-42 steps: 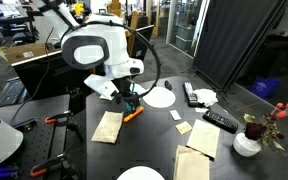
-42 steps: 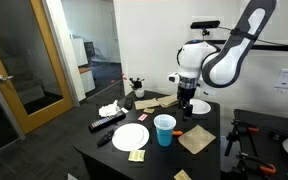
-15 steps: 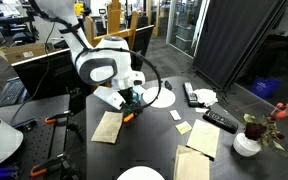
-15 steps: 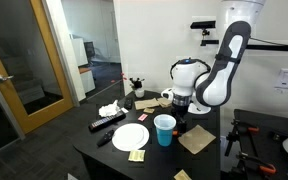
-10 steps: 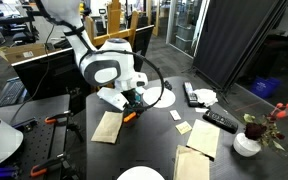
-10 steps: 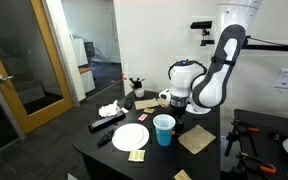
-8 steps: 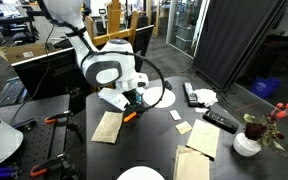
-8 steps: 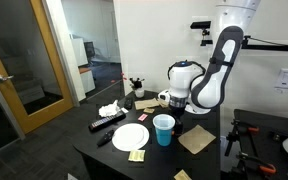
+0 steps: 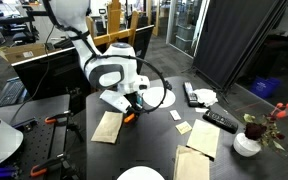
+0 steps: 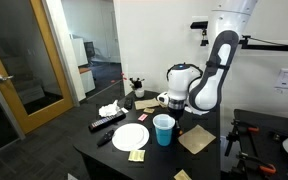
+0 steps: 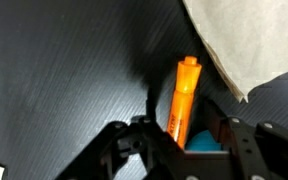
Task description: Place the orange marker in the blue cup
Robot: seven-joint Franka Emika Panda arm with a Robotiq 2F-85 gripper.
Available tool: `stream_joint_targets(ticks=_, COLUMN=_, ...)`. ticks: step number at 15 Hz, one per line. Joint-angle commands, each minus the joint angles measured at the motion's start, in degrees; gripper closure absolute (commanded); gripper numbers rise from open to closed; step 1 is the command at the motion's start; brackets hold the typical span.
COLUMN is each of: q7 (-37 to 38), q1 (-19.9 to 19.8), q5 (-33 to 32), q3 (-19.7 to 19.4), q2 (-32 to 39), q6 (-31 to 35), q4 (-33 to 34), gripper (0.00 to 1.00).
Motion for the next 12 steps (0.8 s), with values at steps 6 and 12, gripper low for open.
stream_joint_targets(ticks=6, q7=3.26, q1=1.37, q5=-1.88, q3=-3.90, q2=-2.50, q6=0.72, q4=-1.21, gripper=0.95)
stream_joint_targets(ticks=12, q7=8.39, q1=4.63, q5=-4.44, q3=-13.57, q2=-9.99, q6=-0.27, q4=-3.62, gripper=0.95)
